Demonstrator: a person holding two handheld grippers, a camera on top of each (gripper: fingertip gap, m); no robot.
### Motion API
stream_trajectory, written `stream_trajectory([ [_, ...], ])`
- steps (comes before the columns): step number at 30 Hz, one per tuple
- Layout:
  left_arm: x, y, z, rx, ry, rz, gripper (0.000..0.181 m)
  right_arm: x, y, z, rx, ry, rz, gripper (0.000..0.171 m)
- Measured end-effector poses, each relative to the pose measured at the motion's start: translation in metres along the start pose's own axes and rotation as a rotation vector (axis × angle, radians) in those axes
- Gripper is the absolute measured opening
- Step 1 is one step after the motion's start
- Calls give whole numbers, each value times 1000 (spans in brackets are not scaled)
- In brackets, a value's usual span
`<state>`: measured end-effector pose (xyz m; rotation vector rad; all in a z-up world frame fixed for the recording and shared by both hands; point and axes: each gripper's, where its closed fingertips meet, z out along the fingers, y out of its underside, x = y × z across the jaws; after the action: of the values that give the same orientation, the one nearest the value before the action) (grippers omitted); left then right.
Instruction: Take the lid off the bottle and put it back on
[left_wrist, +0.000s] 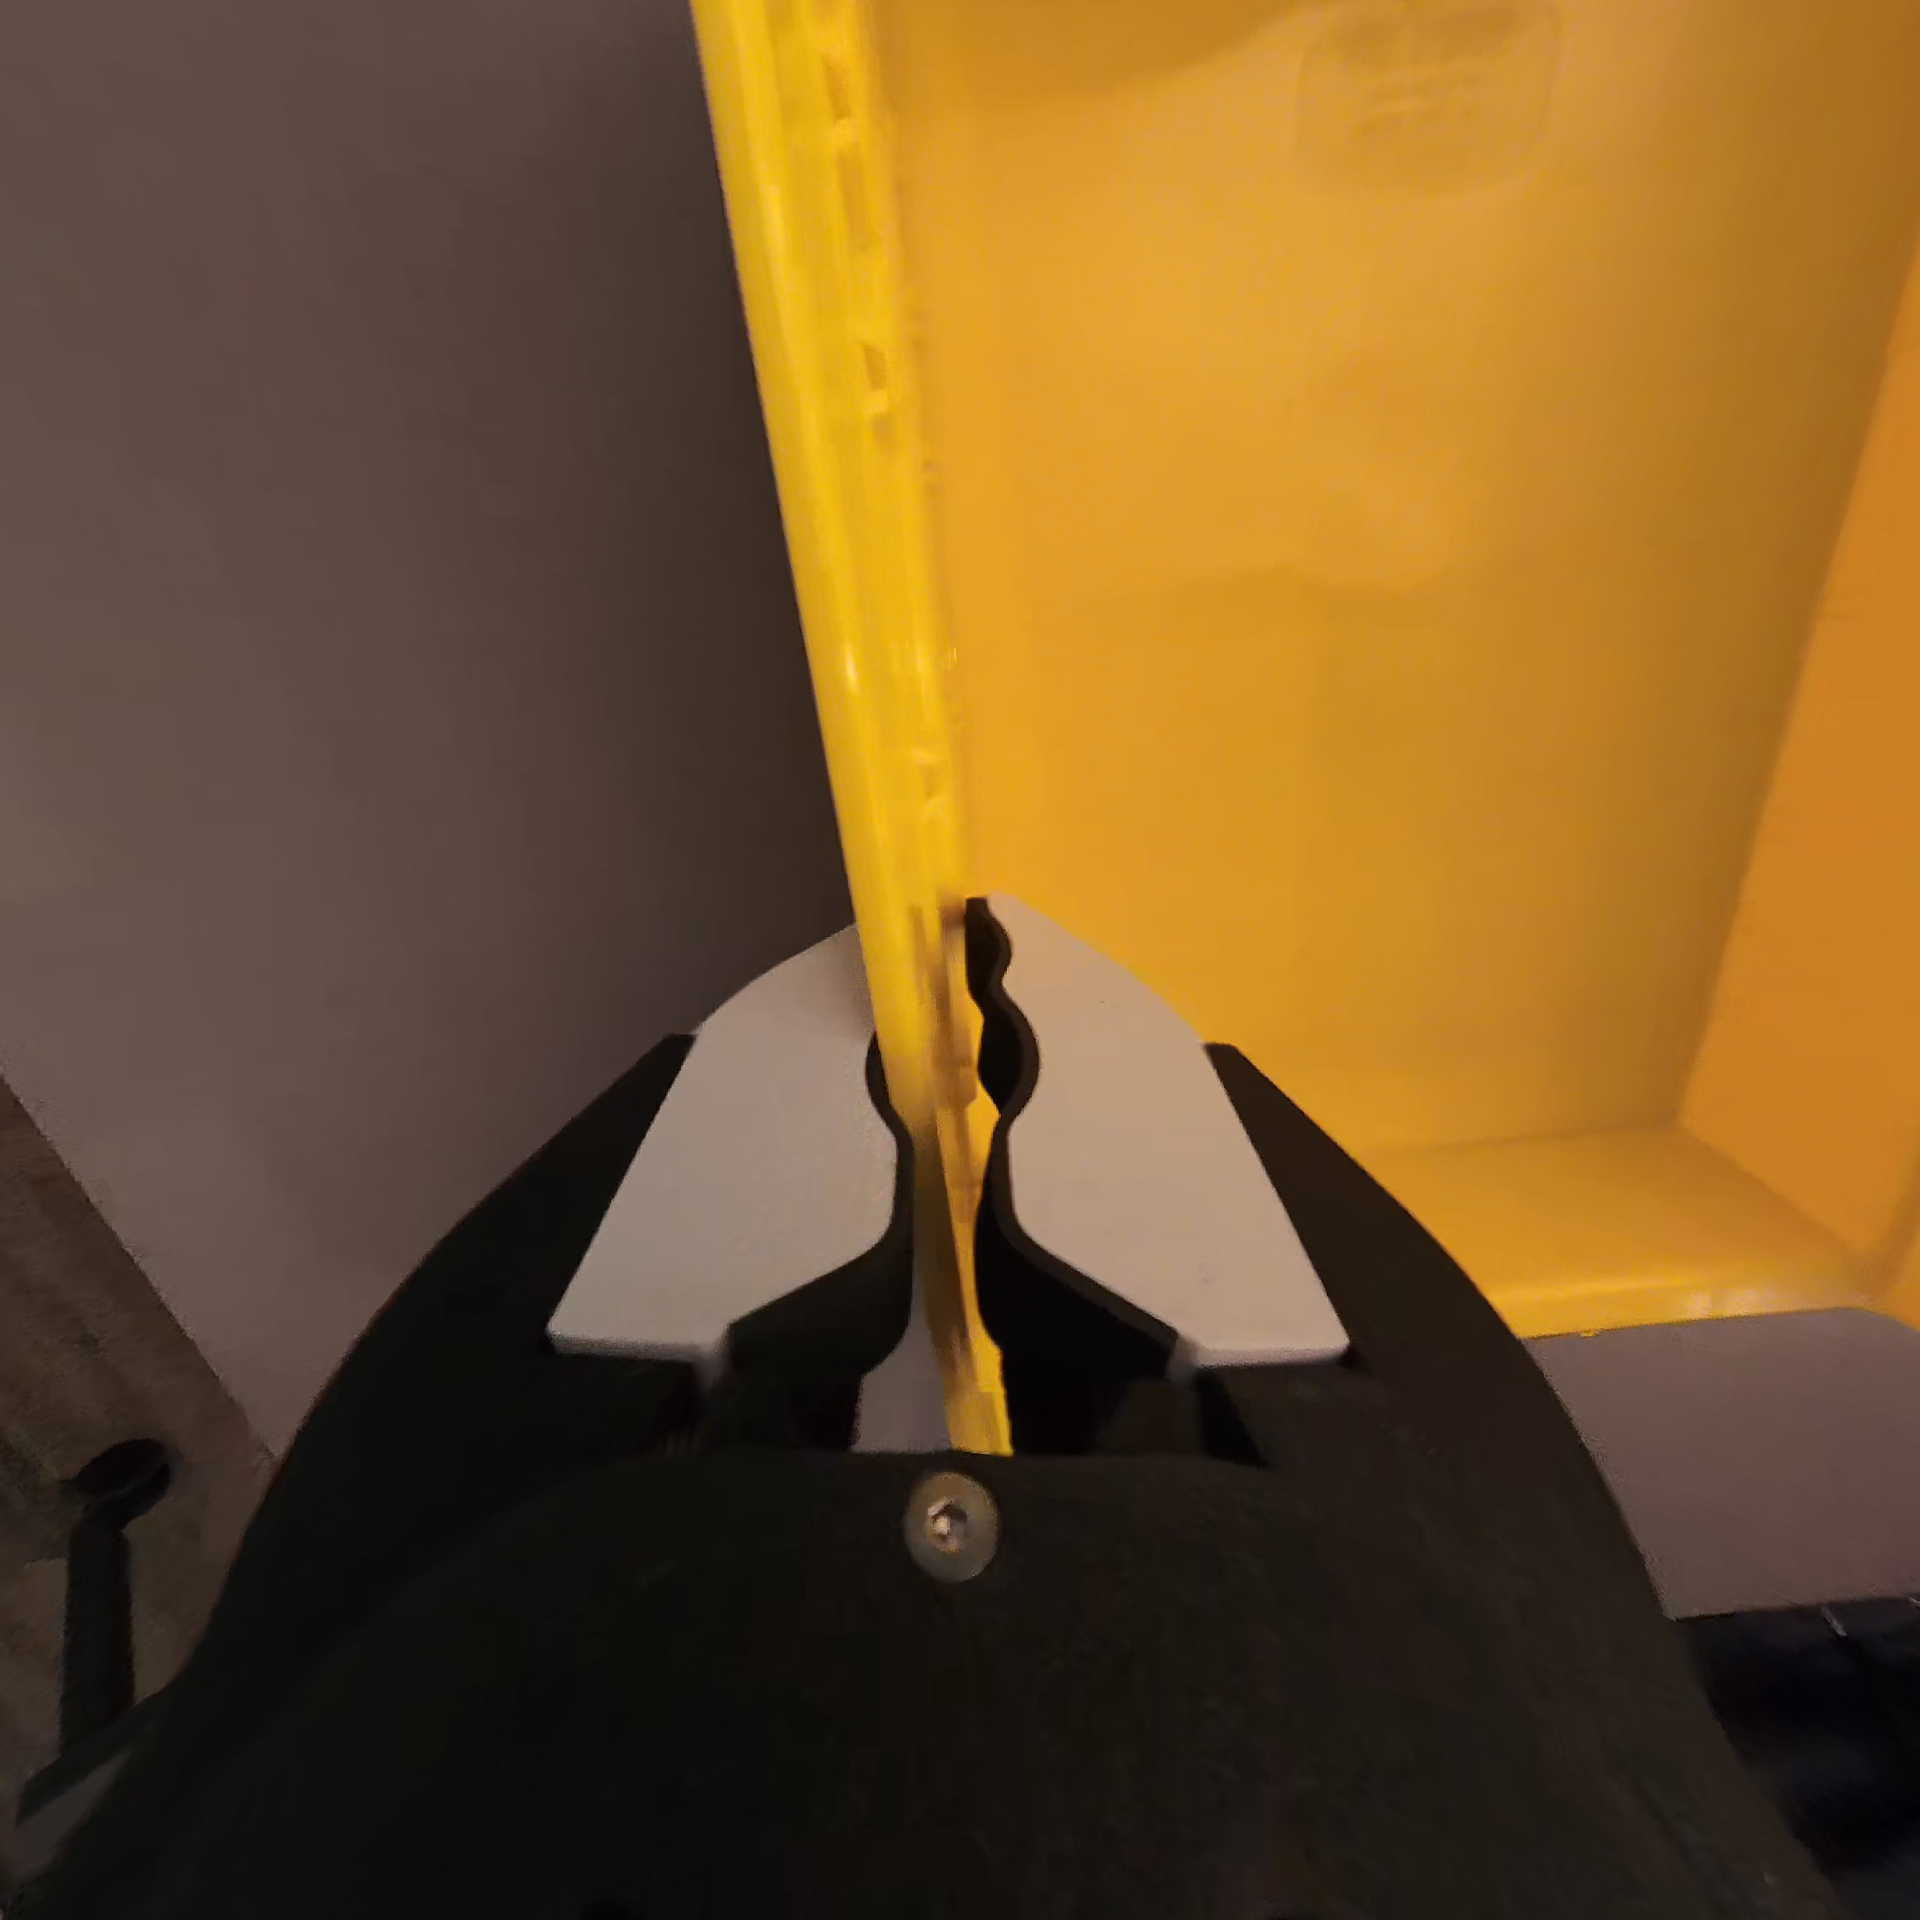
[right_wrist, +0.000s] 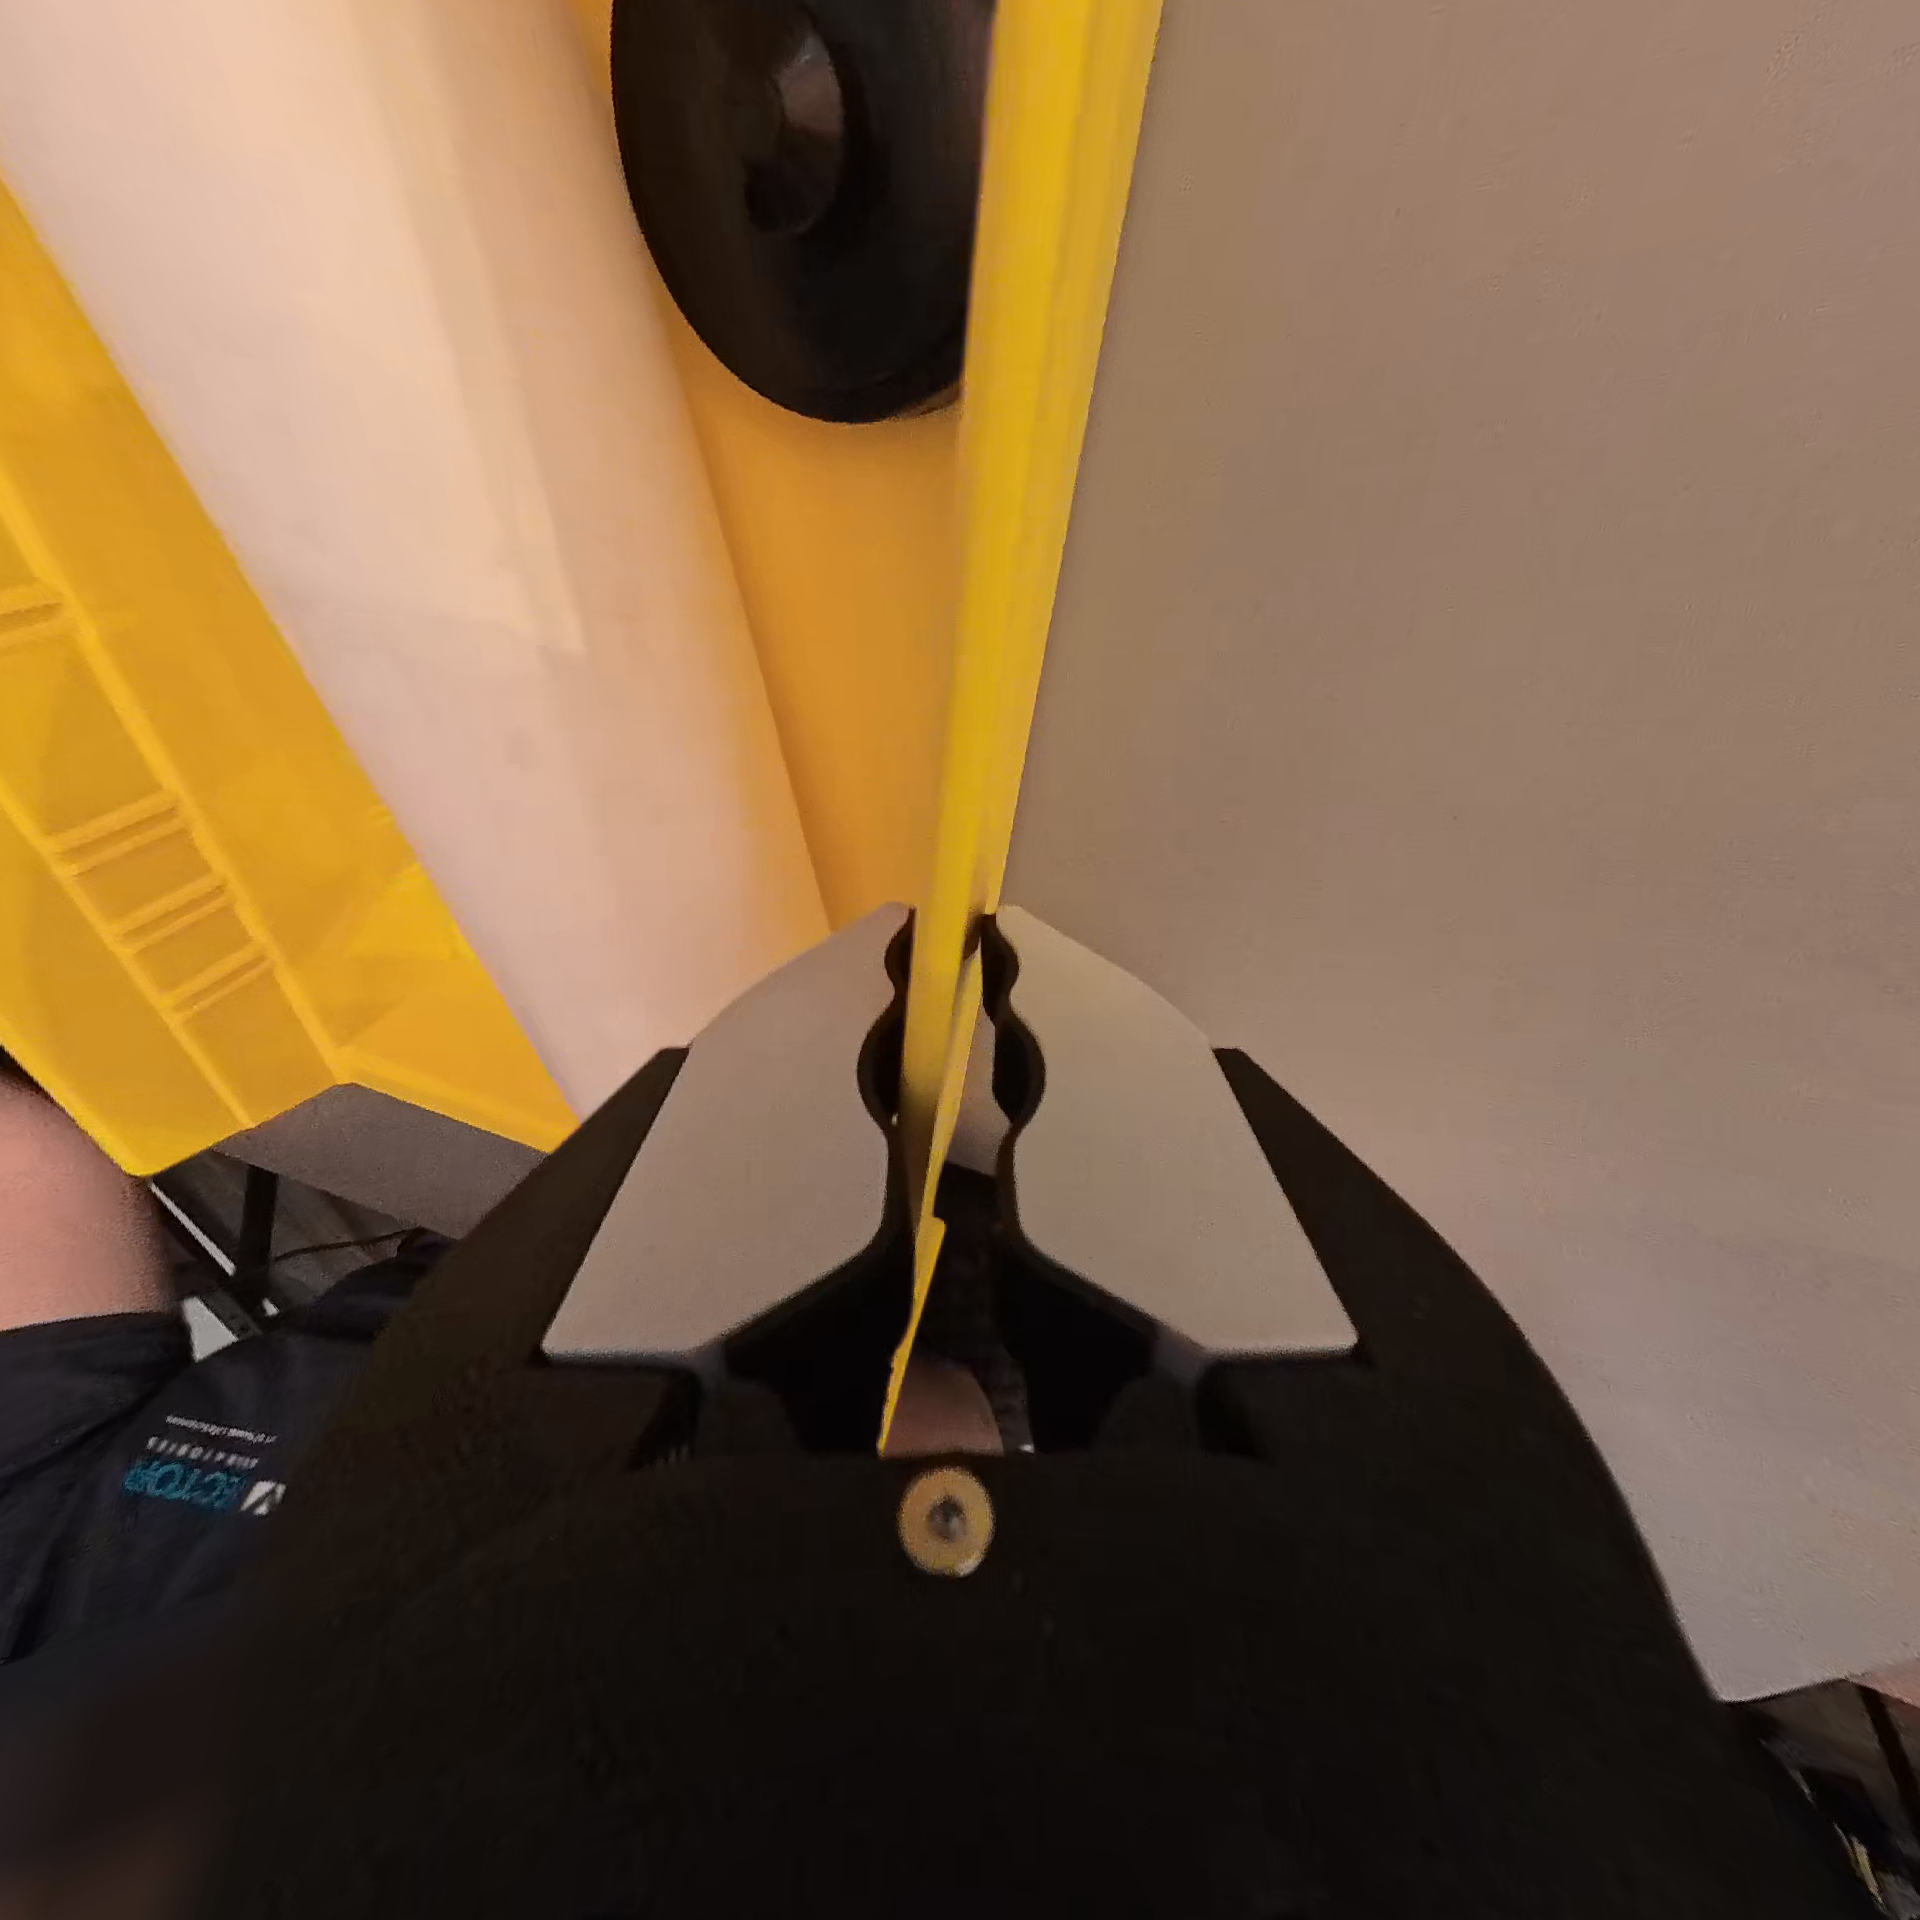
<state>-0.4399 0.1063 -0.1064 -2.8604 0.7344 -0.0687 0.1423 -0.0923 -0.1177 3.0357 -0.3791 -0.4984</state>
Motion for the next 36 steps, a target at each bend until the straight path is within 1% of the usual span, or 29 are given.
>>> stream_trajectory([
  [5, 27, 0, 1, -35, 35, 63, 6, -28, -12, 9, -17, -4, -63, 11],
  [10, 52, 0, 2, -66, 9, 127, 10, -43, -19, 15, -21, 55, -143, 10],
  [15, 72, -3, 3, -71, -28, 201, 18, -55, -31, 21, -1, 96, -203, 10],
  [20, 92, -2, 1, -75, 34, 225, 20, -73, -31, 27, -10, 60, -258, 16],
  [22, 95, 0, -4, -72, 56, 215, 21, -77, -28, 26, -16, 56, -273, 18],
  [24, 93, -1, -14, -40, 60, 209, 23, -80, -28, 19, 15, 60, -280, 18],
  [26, 91, -6, -31, 33, 56, 206, 22, -80, -31, 2, 96, 87, -270, 19],
  [29, 92, -17, -67, 206, 53, 227, 22, -89, -37, -43, 312, 146, -289, 19],
  [33, 95, -34, -130, 525, 8, 272, 22, -145, -35, -117, 719, 127, -466, 20],
  [34, 97, -36, -146, 599, 0, 280, 22, -160, -28, -131, 797, 114, -521, 21],
  [36, 103, -35, -175, 728, -4, 302, 22, -190, -15, -146, 900, 91, -628, 23],
])
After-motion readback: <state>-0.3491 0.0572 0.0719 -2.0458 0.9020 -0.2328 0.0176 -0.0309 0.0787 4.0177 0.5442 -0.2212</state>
